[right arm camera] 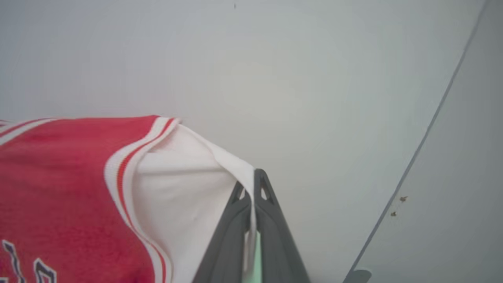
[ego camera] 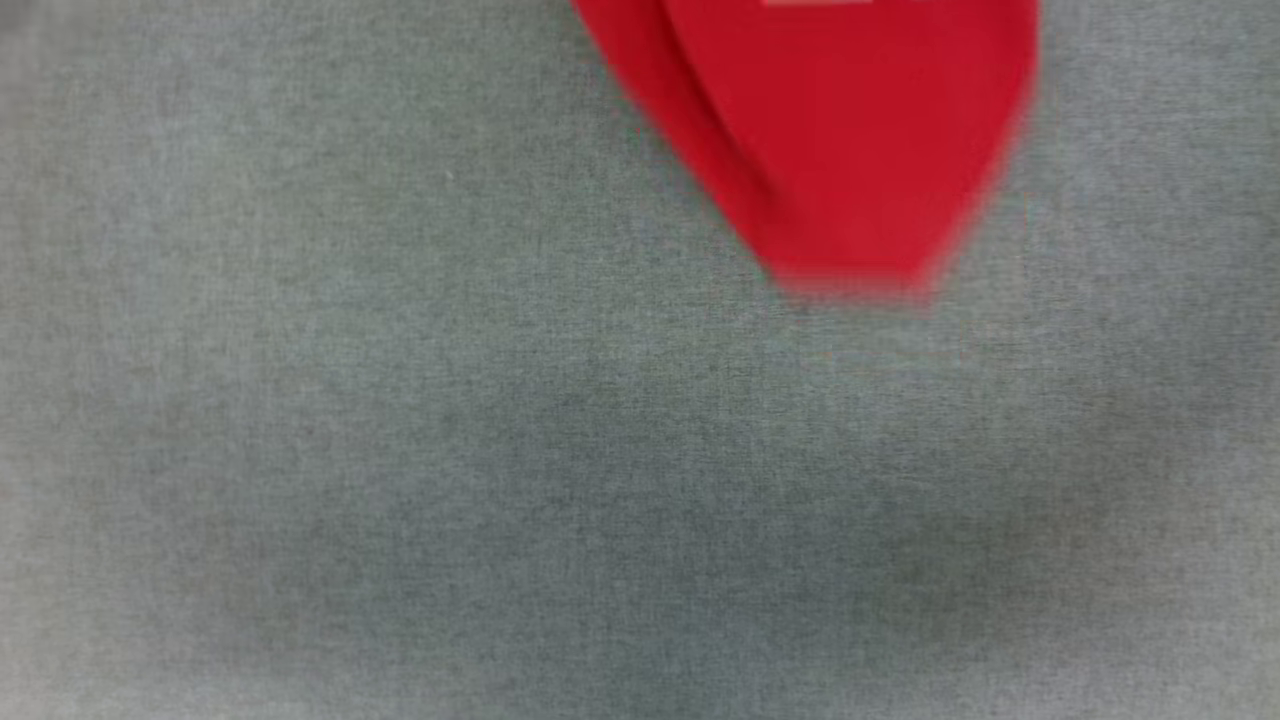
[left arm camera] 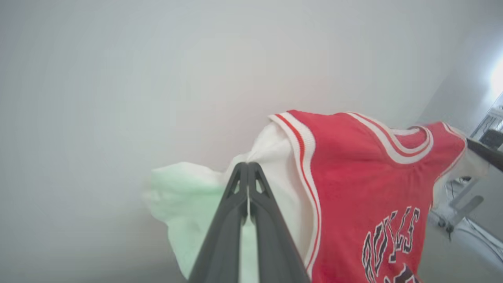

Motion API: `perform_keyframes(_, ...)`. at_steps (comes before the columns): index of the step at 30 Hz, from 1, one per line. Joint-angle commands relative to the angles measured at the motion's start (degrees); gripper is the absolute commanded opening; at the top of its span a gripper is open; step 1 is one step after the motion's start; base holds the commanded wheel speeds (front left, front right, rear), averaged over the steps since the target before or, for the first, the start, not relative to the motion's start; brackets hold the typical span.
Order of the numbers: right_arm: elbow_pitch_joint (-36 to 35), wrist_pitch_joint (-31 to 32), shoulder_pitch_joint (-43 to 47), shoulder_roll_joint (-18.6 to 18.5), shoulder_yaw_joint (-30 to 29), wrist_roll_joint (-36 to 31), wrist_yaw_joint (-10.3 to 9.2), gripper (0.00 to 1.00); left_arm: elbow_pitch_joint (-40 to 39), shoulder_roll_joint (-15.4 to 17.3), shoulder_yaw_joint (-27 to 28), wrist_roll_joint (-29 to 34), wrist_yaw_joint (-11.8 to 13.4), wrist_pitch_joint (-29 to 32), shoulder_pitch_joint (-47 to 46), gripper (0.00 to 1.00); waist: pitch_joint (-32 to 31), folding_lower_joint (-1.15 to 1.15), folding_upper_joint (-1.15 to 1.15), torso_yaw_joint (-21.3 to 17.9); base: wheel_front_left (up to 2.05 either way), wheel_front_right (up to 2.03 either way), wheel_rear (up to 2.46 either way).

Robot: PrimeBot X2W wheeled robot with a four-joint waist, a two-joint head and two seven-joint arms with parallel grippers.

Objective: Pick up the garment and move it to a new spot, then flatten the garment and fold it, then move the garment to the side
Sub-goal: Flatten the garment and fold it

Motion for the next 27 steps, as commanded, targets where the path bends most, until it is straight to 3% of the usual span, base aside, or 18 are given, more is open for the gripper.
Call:
perform_keyframes(1, 1.6, -2.0, -2.4, 0.6, -1.6, -1.2, -0.11, 0.00, 2.0, -0.6, 1.4, 0.4, 0.1, -2.4, -2.3, 0.00, 0.3, 0.00, 0.00, 0.3, 0.00, 0.00, 0.00)
perform_keyframes(7, 12.0, -11.0, -13.8, 4.9, -7.8, -5.9, -0.11, 0.00, 7.4, -5.9, 7.2, 0.8, 0.1, -9.9, -13.2, 0.00, 0.1, 0.00, 0.00, 0.7, 0.00, 0.00, 0.00)
perform_keyframes(13, 14.7, -12.9, -15.8, 7.1, -10.5, -7.3, -0.11, 0.00, 4.9, -6.5, 8.1, 0.5, 0.1, -10.7, -11.7, 0.00, -1.4, 0.00, 0.00, 1.2, 0.00, 0.00, 0.00)
perform_keyframes(18, 10.3, -11.1, -5.6, 4.7, -5.9, -5.7, -0.11, 0.00, -5.3, -1.7, 4.4, -3.2, 0.1, -9.0, -0.7, 0.00, -3.7, 0.00, 0.00, 0.8, 0.00, 0.00, 0.00)
perform_keyframes(20, 6.8, -9.3, 0.9, 3.1, -3.7, -3.5, -0.11, 0.00, -11.2, 1.8, 1.9, -3.9, 0.1, -8.4, 5.2, 0.00, -4.8, 0.00, 0.00, 0.4, 0.00, 0.00, 0.00)
perform_keyframes(27, -10.0, -3.6, 25.1, -7.5, -0.9, 7.1, -0.11, 0.00, -30.7, 13.4, -4.0, -8.9, 0.1, -9.1, 25.7, 0.00, -8.0, 0.00, 0.00, -0.5, 0.00, 0.00, 0.00)
